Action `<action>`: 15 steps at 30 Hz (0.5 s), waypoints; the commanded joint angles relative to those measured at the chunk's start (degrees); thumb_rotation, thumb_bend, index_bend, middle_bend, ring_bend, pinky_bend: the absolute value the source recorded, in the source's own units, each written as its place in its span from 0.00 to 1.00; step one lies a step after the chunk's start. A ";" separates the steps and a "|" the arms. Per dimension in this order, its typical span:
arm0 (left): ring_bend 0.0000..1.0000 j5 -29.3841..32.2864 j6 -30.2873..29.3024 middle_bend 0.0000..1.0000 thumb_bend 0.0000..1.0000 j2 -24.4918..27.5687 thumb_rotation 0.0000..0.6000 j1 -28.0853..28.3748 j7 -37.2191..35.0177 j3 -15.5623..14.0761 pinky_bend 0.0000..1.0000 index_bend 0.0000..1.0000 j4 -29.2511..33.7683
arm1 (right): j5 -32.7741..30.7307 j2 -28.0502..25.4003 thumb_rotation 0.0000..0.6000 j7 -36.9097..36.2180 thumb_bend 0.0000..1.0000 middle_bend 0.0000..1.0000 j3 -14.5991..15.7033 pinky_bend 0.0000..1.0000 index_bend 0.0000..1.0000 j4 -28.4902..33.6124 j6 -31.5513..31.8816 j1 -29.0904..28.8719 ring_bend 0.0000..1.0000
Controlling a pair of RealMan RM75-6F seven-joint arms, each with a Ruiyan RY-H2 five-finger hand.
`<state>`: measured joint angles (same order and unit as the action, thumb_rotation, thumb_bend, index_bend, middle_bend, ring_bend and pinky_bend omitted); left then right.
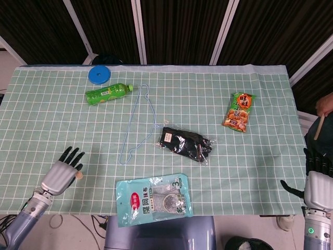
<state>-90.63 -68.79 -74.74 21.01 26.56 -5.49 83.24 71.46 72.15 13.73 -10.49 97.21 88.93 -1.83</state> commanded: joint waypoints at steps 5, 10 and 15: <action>0.00 -0.26 -0.19 0.12 0.35 0.05 1.00 -0.21 0.00 -0.08 0.07 0.44 -0.11 | -0.17 -0.02 1.00 0.12 0.20 0.05 0.02 0.00 0.07 0.10 -0.11 -0.01 0.03; 0.00 -0.34 -0.29 0.12 0.35 0.01 1.00 -0.28 0.04 -0.02 0.07 0.42 -0.19 | -0.20 -0.03 1.00 0.19 0.20 0.05 -0.04 0.00 0.07 0.14 -0.05 -0.01 0.03; 0.00 -0.58 -0.39 0.12 0.35 0.00 1.00 -0.32 0.04 0.03 0.07 0.42 -0.13 | -0.28 -0.03 1.00 0.24 0.20 0.05 -0.03 0.00 0.07 0.18 -0.06 0.01 0.03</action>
<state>-91.20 -69.17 -74.74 20.69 26.59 -5.47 83.12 71.18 72.12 13.97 -10.52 97.39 88.88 -1.82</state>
